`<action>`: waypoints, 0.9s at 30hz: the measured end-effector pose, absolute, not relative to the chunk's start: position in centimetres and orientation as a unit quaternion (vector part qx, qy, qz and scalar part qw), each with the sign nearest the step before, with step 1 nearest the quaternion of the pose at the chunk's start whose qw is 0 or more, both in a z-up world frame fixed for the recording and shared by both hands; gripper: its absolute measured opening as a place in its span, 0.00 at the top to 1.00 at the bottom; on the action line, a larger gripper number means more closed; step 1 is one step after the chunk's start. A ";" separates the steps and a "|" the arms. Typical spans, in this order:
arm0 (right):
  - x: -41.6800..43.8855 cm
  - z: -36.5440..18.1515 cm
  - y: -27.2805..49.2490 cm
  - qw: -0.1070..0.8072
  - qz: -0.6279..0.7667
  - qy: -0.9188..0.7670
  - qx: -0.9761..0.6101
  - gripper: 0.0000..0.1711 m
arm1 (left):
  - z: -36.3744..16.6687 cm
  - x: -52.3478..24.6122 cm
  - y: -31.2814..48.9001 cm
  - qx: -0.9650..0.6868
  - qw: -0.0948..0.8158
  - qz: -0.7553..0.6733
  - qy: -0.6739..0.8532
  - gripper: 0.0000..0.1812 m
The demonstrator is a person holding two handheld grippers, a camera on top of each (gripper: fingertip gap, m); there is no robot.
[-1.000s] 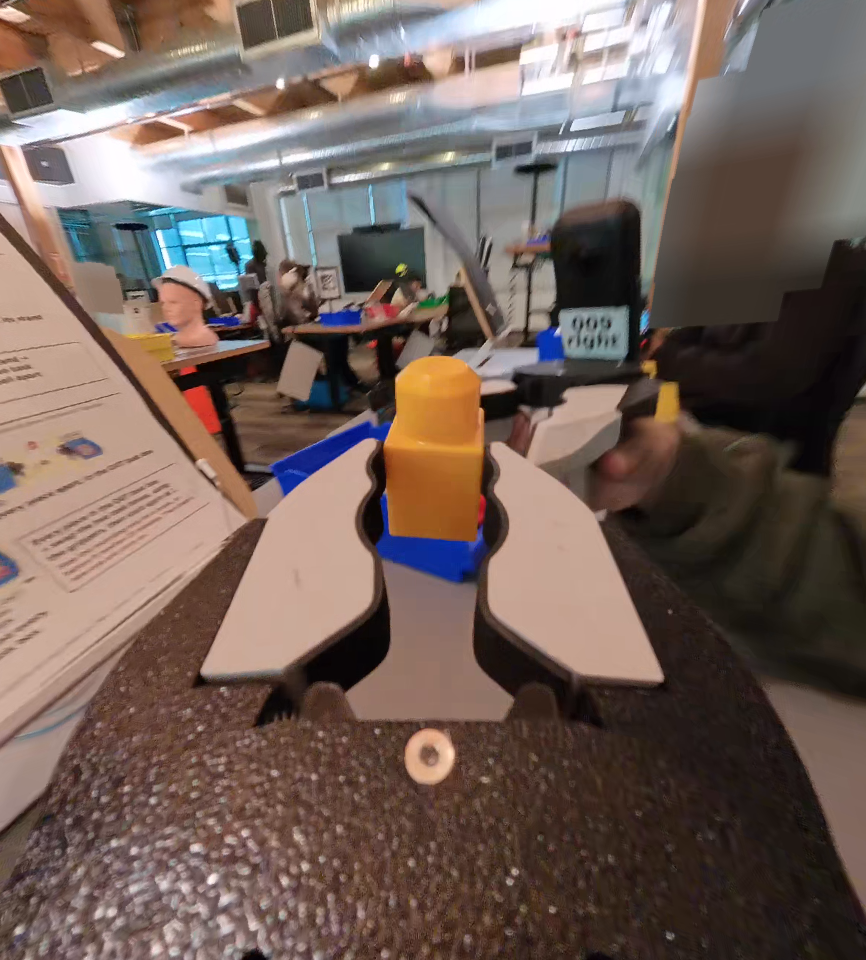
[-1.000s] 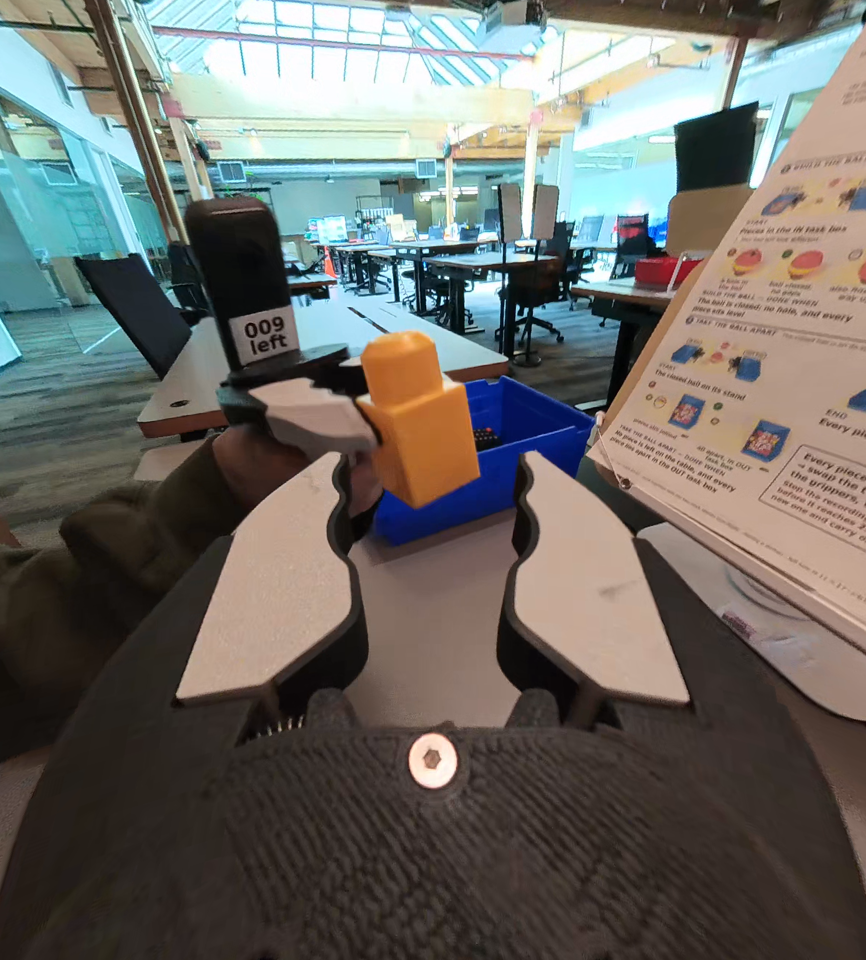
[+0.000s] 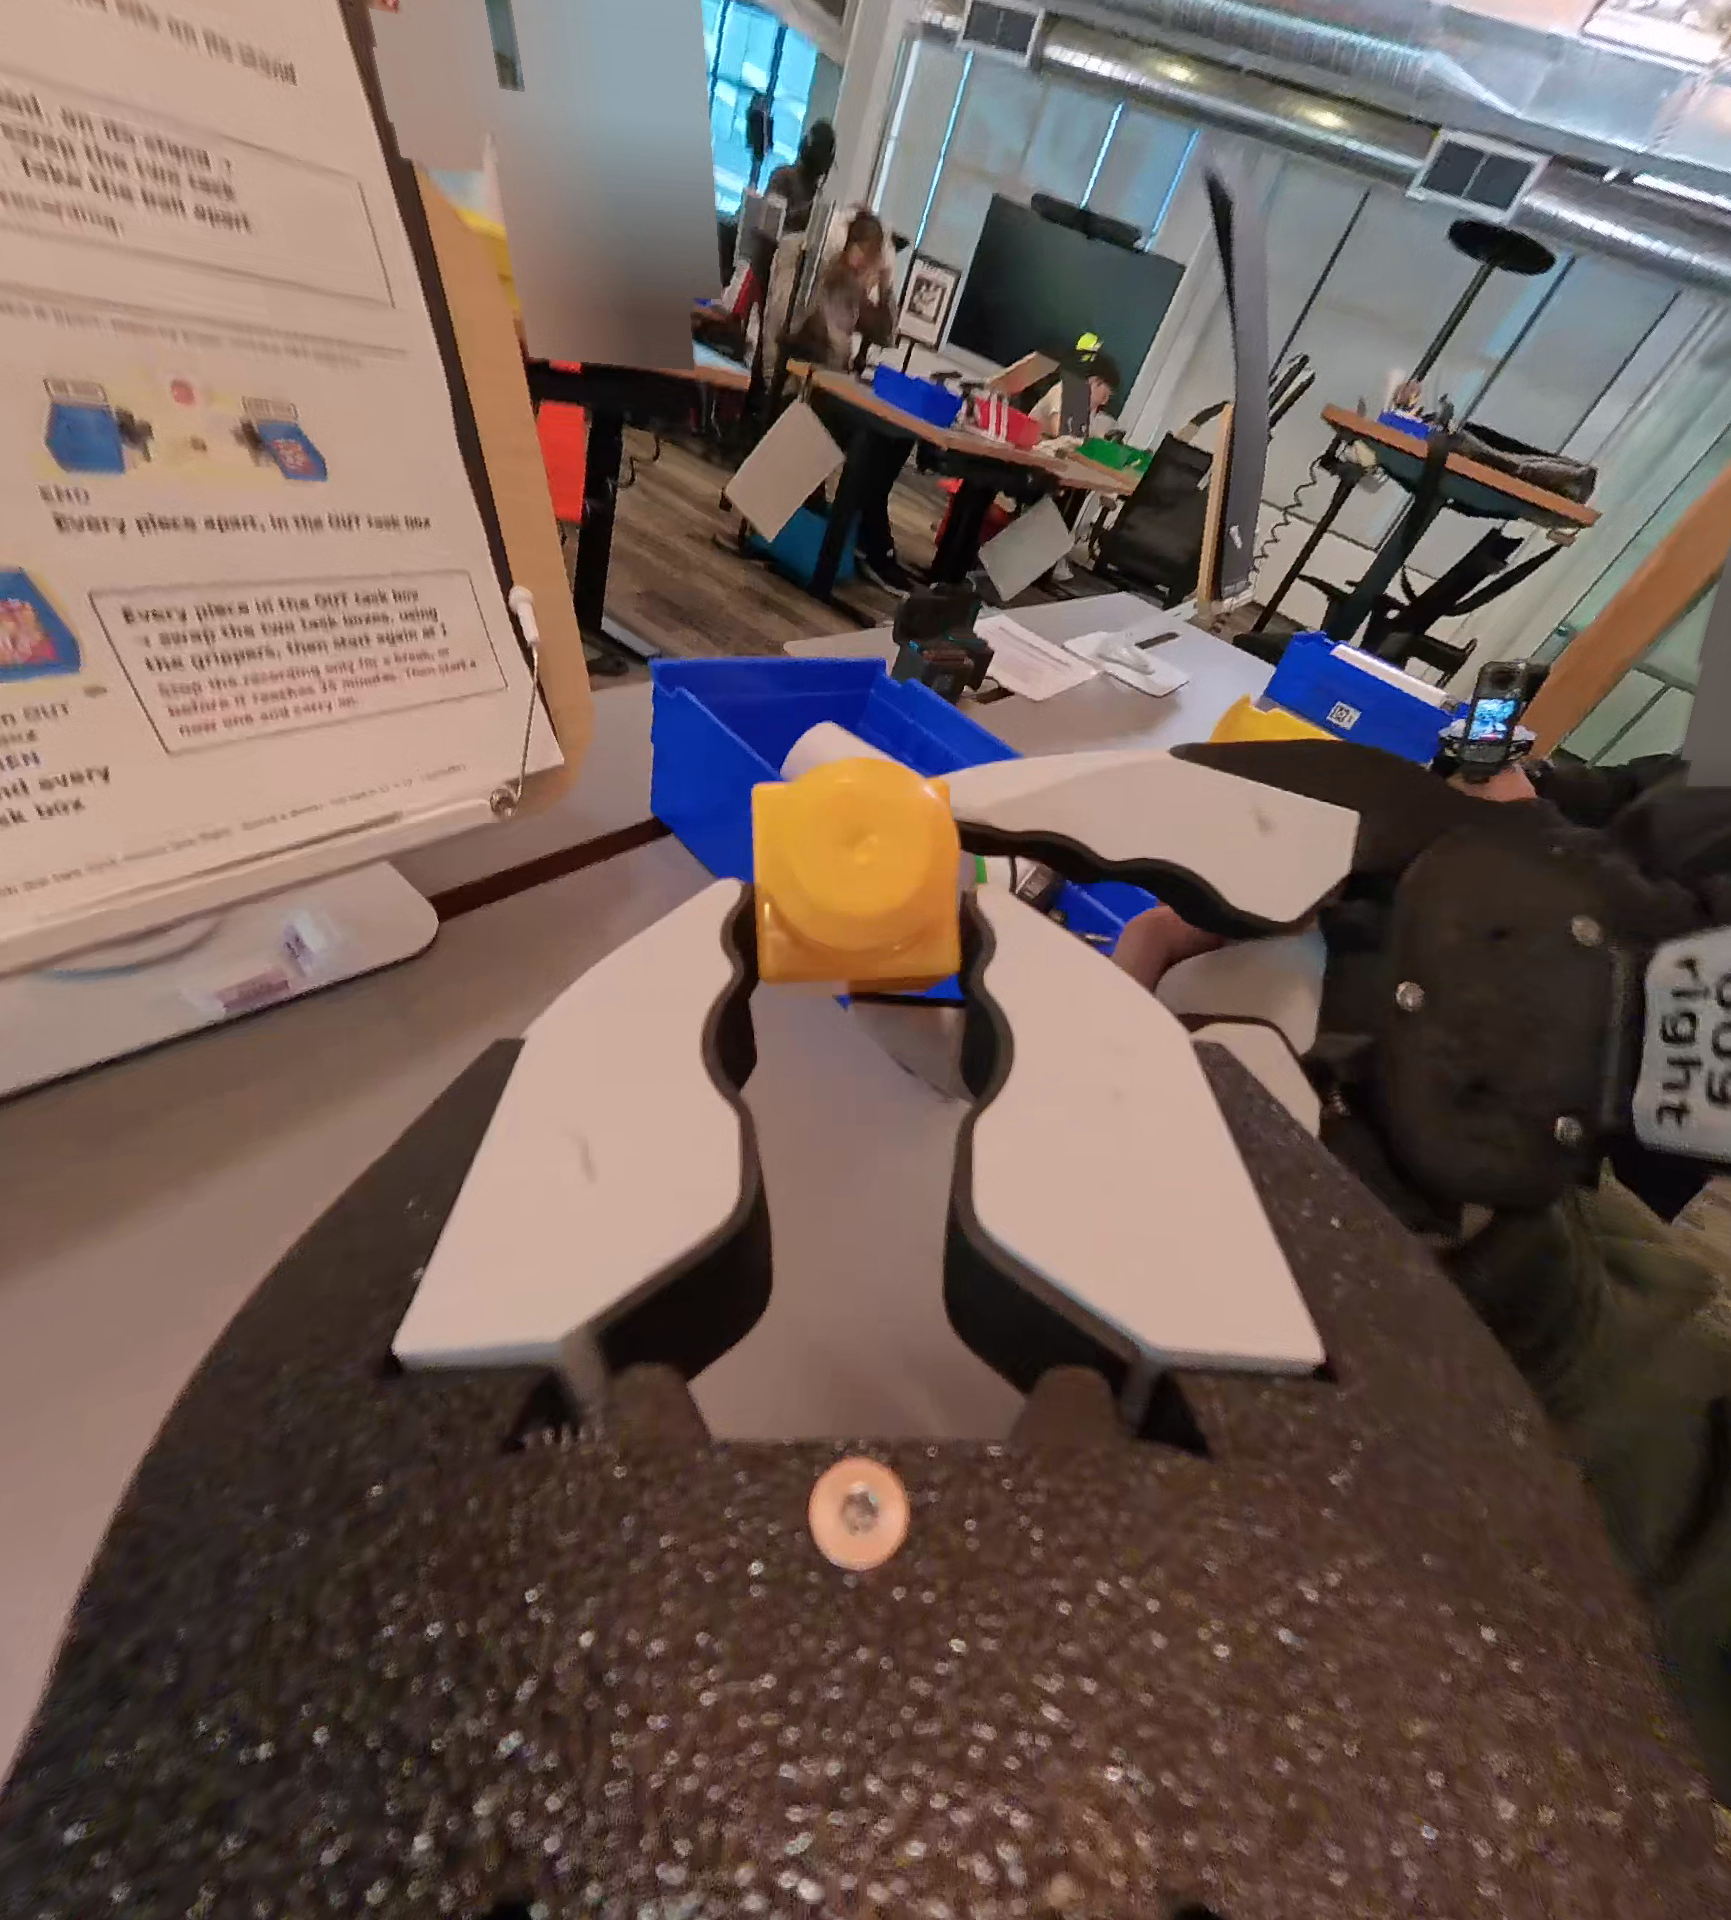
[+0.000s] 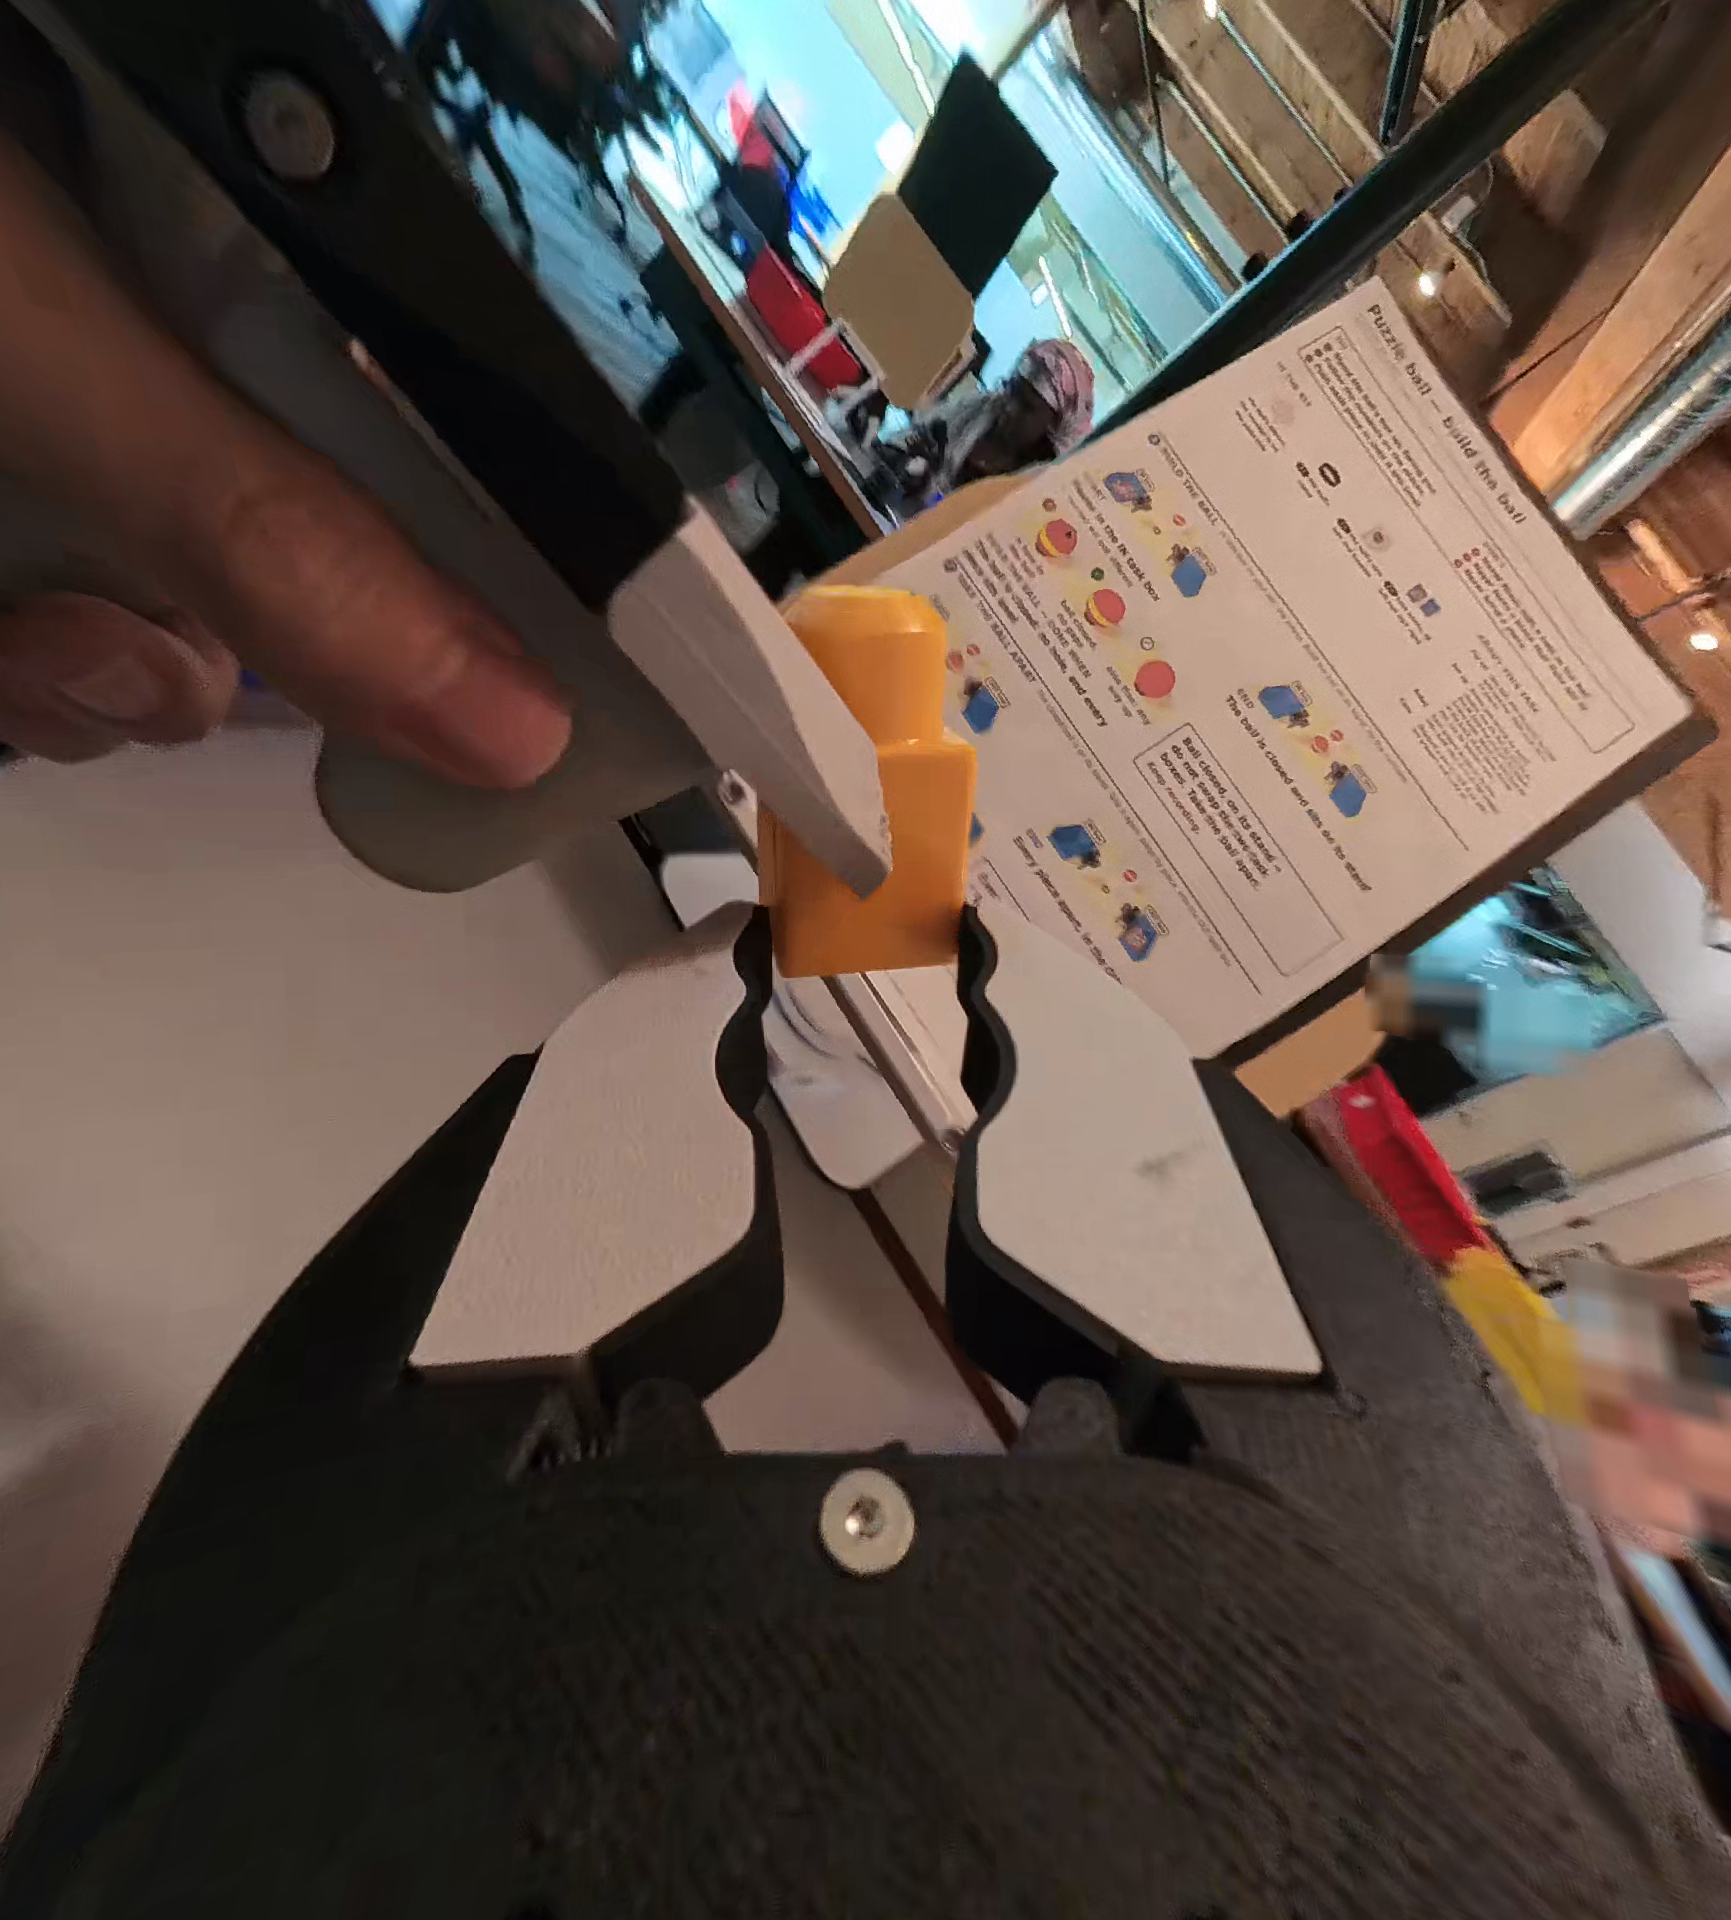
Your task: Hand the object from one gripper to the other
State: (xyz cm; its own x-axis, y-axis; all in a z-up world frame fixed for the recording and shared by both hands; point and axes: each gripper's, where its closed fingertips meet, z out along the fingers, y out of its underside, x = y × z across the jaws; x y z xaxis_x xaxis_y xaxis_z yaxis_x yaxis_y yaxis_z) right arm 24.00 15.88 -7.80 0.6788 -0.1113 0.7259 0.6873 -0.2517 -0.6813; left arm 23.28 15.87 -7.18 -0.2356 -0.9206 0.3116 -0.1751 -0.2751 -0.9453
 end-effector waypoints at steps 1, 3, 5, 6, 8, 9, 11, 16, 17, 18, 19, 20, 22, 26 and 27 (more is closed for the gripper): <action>23.6 -7.6 15.8 0.596 -0.312 -0.198 -0.712 0.78 | -6.9 23.1 16.0 -0.521 0.321 -0.596 0.521 0.80; 22.3 -7.0 15.6 0.648 -0.192 -0.186 -0.713 0.74 | -6.4 22.4 16.1 -0.489 0.329 -0.601 0.540 0.80; 20.9 -6.0 14.9 0.697 -0.025 -0.158 -0.699 0.69 | -5.3 21.2 15.6 -0.426 0.324 -0.638 0.554 0.80; 20.4 -5.3 14.4 0.712 0.061 -0.139 -0.686 0.67 | -4.8 20.4 15.2 -0.393 0.308 -0.662 0.560 0.80; 19.9 -4.0 13.6 0.721 0.227 -0.087 -0.649 0.63 | -4.0 18.4 14.3 -0.325 0.265 -0.707 0.570 0.80; 19.4 -3.3 13.1 0.717 0.302 -0.080 -0.624 0.64 | -3.7 17.7 14.2 -0.303 0.257 -0.719 0.571 0.80; 18.2 -2.9 12.5 0.696 0.384 -0.084 -0.601 0.68 | -3.5 16.7 14.0 -0.272 0.258 -0.724 0.579 0.80; 16.4 -4.7 13.7 0.695 0.278 -0.137 -0.649 0.65 | -4.1 16.0 12.7 -0.240 0.250 -0.710 0.614 0.80; 16.2 -4.8 13.8 0.699 0.255 -0.151 -0.651 0.71 | -4.1 16.1 12.6 -0.242 0.250 -0.710 0.613 0.80; 15.9 -4.7 13.6 0.704 0.240 -0.172 -0.646 0.79 | -4.1 16.3 12.6 -0.248 0.247 -0.709 0.612 0.80; 15.8 -4.5 13.6 0.711 0.227 -0.182 -0.640 0.79 | -4.0 16.1 12.6 -0.246 0.242 -0.714 0.610 0.80; 15.7 -4.3 13.5 0.713 0.222 -0.189 -0.638 0.79 | -3.9 16.1 12.6 -0.244 0.244 -0.714 0.609 0.80; 16.1 -4.2 13.7 0.722 0.189 -0.194 -0.636 0.79 | -4.0 16.7 13.0 -0.262 0.268 -0.701 0.607 0.80; 19.3 -4.7 14.7 0.729 -0.032 -0.202 -0.653 0.80 | -4.2 18.5 14.9 -0.355 0.280 -0.689 0.566 0.71; 20.3 -4.6 14.8 0.725 -0.107 -0.206 -0.649 0.80 | -4.0 18.8 15.2 -0.384 0.252 -0.703 0.543 0.69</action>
State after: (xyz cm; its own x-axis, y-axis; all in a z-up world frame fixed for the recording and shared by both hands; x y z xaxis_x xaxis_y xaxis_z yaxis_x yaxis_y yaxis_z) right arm 20.30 14.83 -4.63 0.8925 0.1126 0.4368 0.4216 0.1361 -0.8965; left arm 18.76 15.22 -4.04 -0.5772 -0.7719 0.2666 -0.0622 -0.2840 -0.9568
